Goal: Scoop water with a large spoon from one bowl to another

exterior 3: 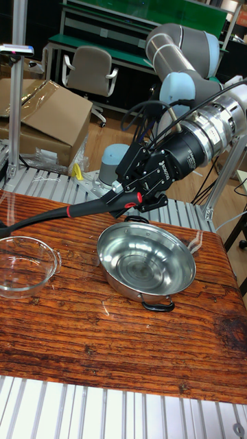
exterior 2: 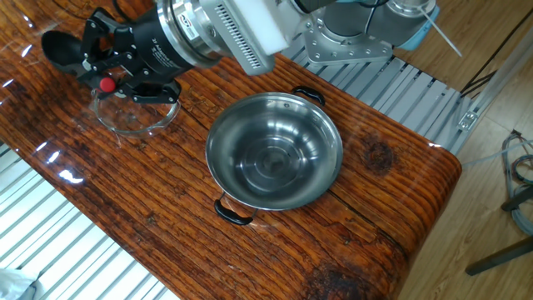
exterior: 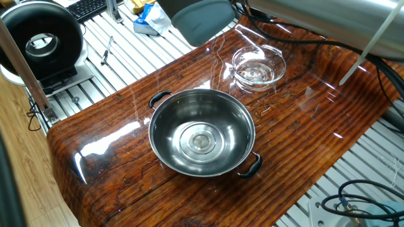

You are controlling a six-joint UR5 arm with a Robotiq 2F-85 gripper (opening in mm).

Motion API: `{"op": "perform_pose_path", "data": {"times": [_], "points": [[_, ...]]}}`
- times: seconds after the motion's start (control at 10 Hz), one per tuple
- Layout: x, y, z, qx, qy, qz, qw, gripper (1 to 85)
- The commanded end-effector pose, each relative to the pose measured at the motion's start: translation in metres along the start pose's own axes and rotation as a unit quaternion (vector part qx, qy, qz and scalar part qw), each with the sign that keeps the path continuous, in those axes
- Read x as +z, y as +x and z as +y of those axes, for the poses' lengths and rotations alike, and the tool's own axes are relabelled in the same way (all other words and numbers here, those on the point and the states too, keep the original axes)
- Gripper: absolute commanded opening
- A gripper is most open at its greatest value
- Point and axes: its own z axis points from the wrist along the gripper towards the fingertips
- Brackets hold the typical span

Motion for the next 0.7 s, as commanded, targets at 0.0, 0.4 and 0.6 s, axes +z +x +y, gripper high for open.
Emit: {"op": "perform_pose_path", "data": {"times": [0.0, 0.4, 0.6], "points": [[0.002, 0.001, 0.001, 0.004, -0.003, 0.002, 1.0, 1.0], [0.001, 0.0, 0.013, 0.007, -0.026, -0.001, 0.9996, 1.0], [-0.001, -0.002, 0.027, 0.006, -0.07, -0.005, 0.9975, 1.0]]}}
